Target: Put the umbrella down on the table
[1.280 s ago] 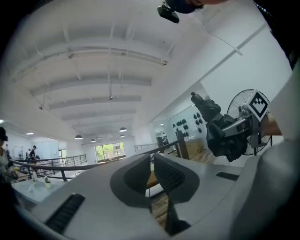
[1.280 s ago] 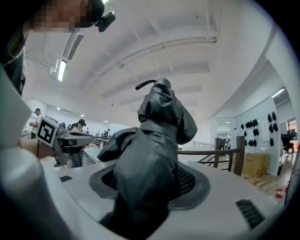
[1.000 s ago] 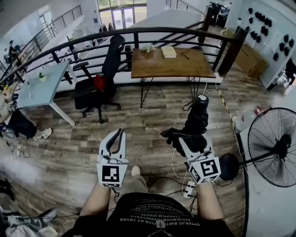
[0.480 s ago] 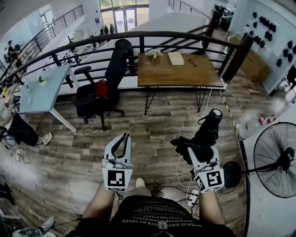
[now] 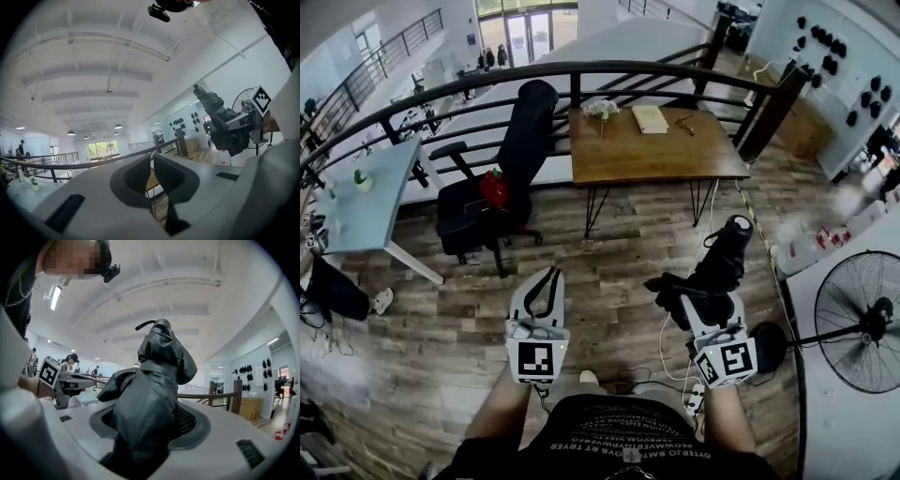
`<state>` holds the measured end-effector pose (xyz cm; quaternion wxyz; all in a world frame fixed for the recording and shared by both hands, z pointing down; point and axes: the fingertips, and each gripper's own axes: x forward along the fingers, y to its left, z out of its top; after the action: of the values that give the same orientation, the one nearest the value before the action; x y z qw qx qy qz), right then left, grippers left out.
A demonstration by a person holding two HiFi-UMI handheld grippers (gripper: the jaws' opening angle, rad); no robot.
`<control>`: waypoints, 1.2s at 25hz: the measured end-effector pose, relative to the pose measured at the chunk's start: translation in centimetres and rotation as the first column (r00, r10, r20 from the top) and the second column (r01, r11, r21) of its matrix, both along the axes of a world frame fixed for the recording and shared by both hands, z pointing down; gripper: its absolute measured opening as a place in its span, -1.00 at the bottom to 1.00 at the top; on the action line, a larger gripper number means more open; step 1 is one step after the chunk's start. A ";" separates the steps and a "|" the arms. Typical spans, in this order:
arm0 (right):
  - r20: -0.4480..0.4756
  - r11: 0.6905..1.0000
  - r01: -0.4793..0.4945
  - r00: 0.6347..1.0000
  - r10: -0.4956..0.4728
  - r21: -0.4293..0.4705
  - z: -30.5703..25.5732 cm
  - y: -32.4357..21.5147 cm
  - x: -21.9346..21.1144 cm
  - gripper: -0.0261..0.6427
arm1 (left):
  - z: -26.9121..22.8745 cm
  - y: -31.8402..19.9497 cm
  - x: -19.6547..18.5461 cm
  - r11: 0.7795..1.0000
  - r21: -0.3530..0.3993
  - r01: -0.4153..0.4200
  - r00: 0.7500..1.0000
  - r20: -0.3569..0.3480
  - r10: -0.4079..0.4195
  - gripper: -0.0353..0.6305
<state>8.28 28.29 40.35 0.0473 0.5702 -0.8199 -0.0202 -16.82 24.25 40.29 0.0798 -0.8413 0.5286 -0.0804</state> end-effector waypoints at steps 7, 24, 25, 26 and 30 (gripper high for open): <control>0.008 0.999 -0.020 1.000 0.020 -0.029 0.2 -1.9 -1.2 -0.11 | 1.5 -3.2 -1.2 1.000 -0.030 -0.009 1.000 -0.029 0.008 -0.76; 0.018 0.998 0.054 0.998 -0.053 -0.035 1.2 -11.8 2.2 -0.11 | 0.3 -9.1 2.6 1.000 -0.009 0.025 1.000 -0.002 -0.025 -0.76; 0.019 0.998 0.061 0.998 -0.061 -0.032 1.1 -12.7 2.5 -0.11 | 0.2 -9.8 2.7 0.999 -0.008 0.035 0.999 -0.001 -0.035 -0.76; 0.021 0.997 0.069 0.997 -0.069 -0.030 0.9 -13.5 2.7 -0.11 | 0.2 -10.6 2.8 0.999 -0.009 0.045 0.999 0.003 -0.045 -0.76; 0.015 0.994 0.102 0.995 -0.101 -0.026 0.4 -16.6 3.2 -0.11 | 0.2 -13.9 3.3 0.997 -0.018 0.073 0.997 0.006 -0.073 -0.76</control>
<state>11.50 11.65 40.79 0.0480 0.5272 -0.8484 -0.0076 -13.50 10.39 40.44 0.0705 -0.8219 0.5579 -0.0903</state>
